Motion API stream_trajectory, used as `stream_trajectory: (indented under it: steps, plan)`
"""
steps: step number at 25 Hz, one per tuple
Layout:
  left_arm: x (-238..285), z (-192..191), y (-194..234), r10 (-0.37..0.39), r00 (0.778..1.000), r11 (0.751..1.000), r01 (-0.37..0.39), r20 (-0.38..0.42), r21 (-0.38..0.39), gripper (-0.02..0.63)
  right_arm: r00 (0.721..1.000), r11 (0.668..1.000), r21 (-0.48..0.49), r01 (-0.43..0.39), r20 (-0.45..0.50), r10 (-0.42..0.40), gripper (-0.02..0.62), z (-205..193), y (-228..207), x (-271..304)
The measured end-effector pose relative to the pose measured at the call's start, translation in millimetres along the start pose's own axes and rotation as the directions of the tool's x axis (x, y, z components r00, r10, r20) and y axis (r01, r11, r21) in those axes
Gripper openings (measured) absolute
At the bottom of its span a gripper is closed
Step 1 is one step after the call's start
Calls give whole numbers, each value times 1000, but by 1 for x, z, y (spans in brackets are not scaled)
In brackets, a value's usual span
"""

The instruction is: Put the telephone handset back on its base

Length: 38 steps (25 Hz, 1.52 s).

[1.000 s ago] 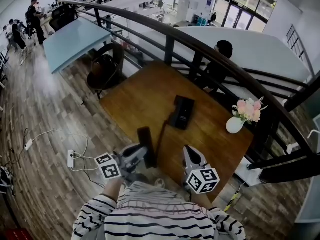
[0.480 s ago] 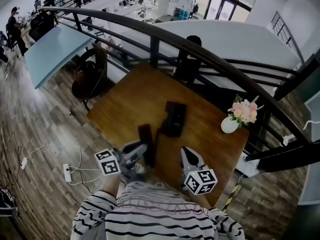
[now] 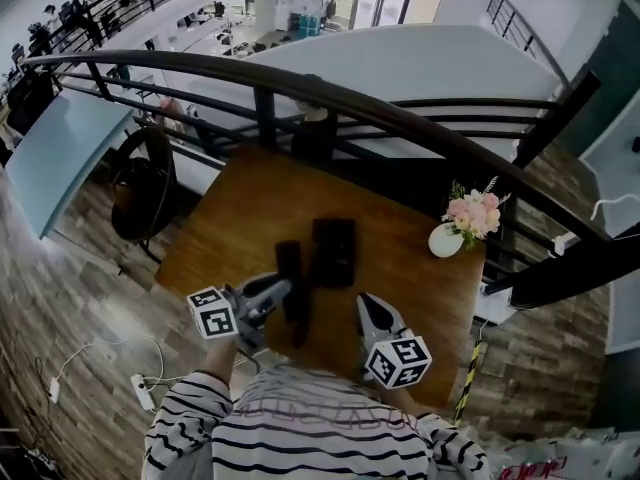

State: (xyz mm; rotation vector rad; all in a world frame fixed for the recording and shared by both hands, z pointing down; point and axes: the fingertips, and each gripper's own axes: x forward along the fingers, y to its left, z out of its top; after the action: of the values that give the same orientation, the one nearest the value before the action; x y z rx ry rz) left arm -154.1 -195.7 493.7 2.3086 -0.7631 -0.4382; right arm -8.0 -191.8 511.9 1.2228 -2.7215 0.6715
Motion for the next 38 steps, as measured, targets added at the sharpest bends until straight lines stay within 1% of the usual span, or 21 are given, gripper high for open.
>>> stream_trajectory:
  steps: [4,9,12,15,20,24,33,38]
  plan:
    - [14,7,27,-40,998,999,39,-58,-15,75,998,998,15,56,4,-57,0,-2,-5,10]
    - [35,3,55,-80,991,996,75,-110,-57,75,993,992,34,120,12,-121,0,-2,-13,15]
    - [47,-1,73,-102,986,992,91,-132,-88,75,987,986,44,159,13,-160,0,-4,-18,16]
    - [58,-5,92,-118,984,987,102,-132,-126,75,980,979,57,197,6,-197,0,-8,-23,15]
    - [76,-14,129,-109,986,979,84,-127,-185,75,968,966,75,249,-1,-250,0,-10,-32,14]
    - [89,-25,150,-100,984,977,69,-145,-202,76,962,958,86,273,0,-274,0,-10,-39,12]
    - [102,-49,188,-44,986,968,2,-162,-251,75,953,949,94,302,-11,-303,0,-9,-53,9]
    - [104,-56,203,-26,985,962,-21,-171,-271,75,954,948,100,301,-28,-300,0,-13,-57,10]
